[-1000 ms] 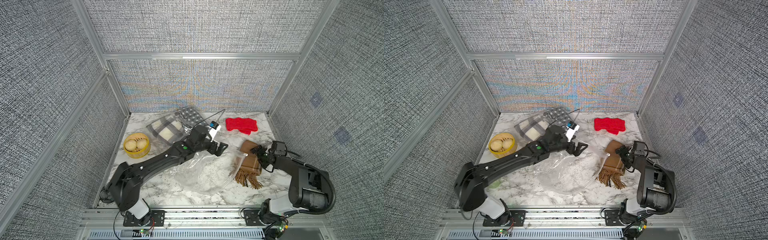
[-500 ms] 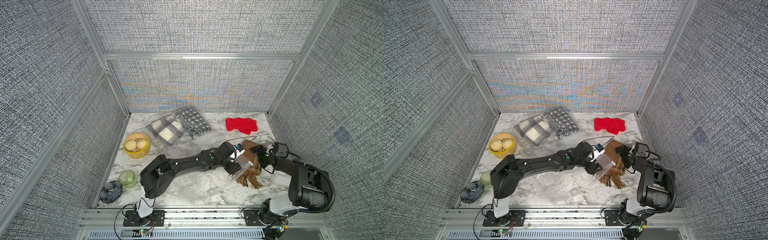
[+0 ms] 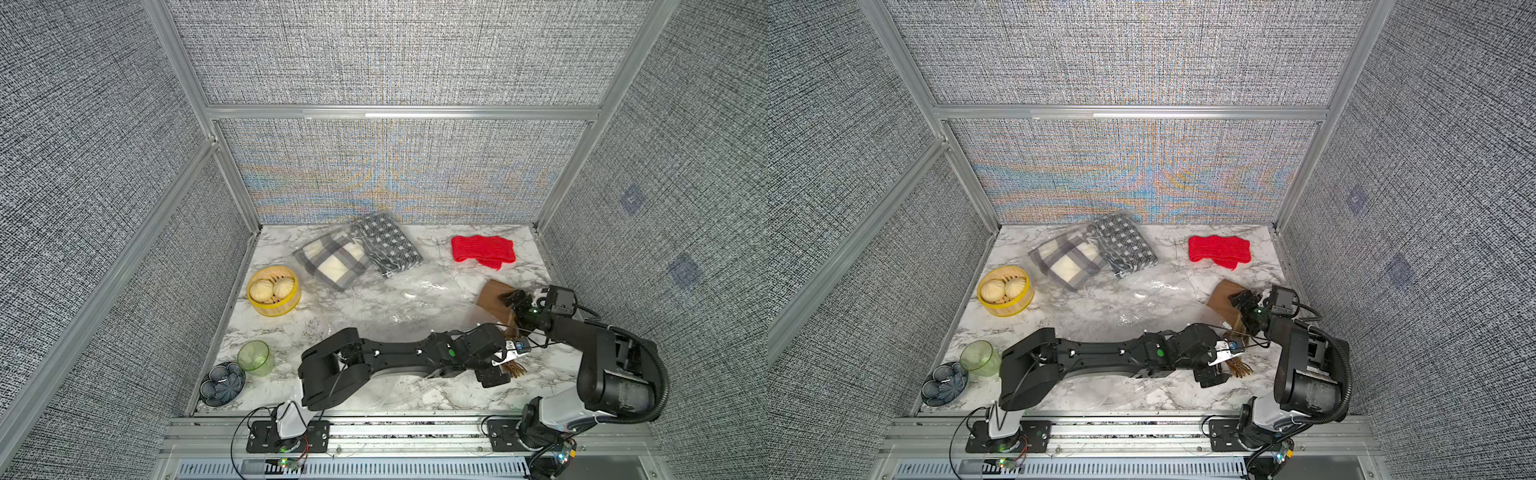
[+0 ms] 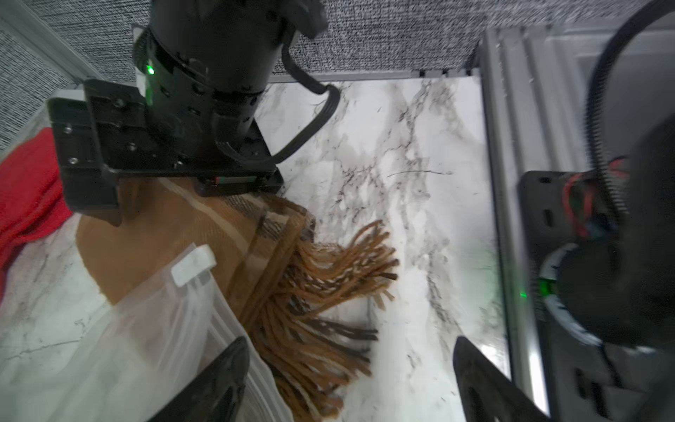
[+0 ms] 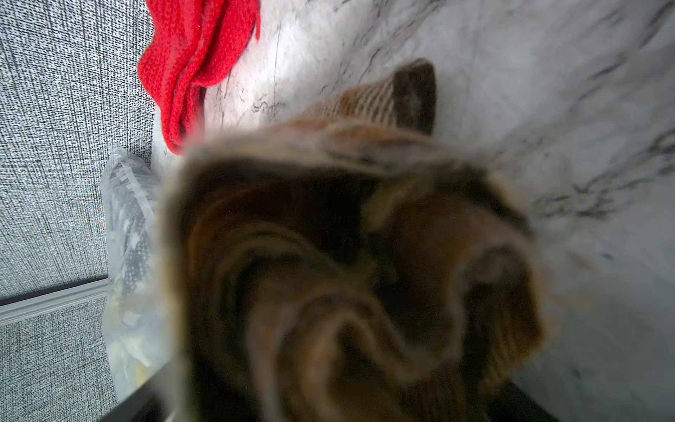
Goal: Take the scarf out of the vacuum bag
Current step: Move the scarf to the center of the board.
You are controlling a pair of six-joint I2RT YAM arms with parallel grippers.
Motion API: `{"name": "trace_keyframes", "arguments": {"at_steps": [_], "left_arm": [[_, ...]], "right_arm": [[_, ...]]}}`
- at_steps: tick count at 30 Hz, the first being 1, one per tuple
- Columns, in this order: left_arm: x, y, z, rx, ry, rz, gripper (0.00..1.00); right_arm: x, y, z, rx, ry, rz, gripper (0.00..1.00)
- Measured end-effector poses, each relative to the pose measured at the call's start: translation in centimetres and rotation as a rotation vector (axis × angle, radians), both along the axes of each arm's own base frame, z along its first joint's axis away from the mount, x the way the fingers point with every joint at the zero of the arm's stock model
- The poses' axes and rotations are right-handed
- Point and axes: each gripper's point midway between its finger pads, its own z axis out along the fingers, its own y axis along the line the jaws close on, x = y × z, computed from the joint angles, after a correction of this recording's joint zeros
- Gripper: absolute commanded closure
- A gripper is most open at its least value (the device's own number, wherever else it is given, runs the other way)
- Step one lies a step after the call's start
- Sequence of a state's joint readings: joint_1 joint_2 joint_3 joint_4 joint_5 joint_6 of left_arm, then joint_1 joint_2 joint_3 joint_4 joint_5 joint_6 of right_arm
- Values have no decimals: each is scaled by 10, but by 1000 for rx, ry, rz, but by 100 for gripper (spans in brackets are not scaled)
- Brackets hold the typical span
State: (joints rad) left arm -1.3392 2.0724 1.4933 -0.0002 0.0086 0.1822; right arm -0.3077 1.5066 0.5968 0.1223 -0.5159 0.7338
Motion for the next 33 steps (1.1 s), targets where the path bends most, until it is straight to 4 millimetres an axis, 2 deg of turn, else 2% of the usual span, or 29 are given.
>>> {"name": "trace_keyframes", "arguments": {"at_steps": [6,12,16,18,20,21,22,25,33], "left_arm": [[21,-5,-47,56,-159,28,7],[40,-27,-64,38,-302,57,7],[57,-40,-71,10,-361,115,12],[66,-44,-73,-12,-394,153,24],[77,-46,-75,-31,-413,194,57],[82,-45,-78,-28,-415,203,68],[88,-40,-81,-21,-411,215,78],[107,-29,-85,-21,-395,261,100],[140,-1,-83,-9,-396,367,100]], "right_arm": [[-1,2,7,2,-21,8,9],[5,10,-1,67,-37,38,10],[10,17,1,100,-63,63,10],[8,21,1,100,-63,73,10],[5,24,1,100,-58,79,10],[3,25,1,99,-55,80,10],[1,25,1,92,-51,83,10],[-9,24,5,71,-40,74,10],[-40,8,48,-78,-87,23,8]]}}
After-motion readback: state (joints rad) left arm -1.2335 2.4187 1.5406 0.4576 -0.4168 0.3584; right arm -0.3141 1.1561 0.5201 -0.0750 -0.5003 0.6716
